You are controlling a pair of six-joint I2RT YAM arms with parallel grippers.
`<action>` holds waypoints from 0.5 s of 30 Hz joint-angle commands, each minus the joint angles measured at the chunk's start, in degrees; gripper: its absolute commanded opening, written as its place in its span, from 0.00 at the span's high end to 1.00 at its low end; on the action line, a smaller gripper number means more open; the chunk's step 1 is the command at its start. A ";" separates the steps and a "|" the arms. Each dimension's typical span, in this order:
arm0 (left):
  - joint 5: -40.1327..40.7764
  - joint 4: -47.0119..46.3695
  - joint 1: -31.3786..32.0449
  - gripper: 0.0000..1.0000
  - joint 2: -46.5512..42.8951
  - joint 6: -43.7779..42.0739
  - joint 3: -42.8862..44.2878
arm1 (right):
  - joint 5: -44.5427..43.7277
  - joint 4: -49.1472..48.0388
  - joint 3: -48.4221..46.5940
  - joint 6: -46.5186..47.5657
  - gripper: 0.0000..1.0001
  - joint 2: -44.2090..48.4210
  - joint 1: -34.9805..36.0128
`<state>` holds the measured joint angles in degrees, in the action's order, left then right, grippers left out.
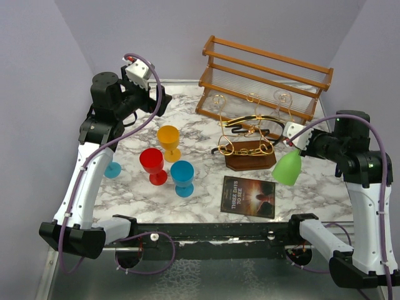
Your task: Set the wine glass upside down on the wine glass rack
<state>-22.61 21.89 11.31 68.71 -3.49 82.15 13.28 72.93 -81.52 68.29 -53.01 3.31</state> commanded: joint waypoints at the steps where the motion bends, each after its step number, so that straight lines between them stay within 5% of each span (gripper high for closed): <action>1: -1.62 -1.65 -0.32 0.09 -0.10 -0.51 0.56 | 3.78 -0.59 -0.56 0.06 0.94 -0.10 0.20; 15: -1.69 -1.57 -0.32 0.09 -0.22 -1.02 0.43 | 5.00 -1.25 4.87 -0.82 0.90 0.74 0.20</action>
<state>-22.92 21.89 11.31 68.71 -3.64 82.15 16.03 72.73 -78.46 68.25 -53.43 3.31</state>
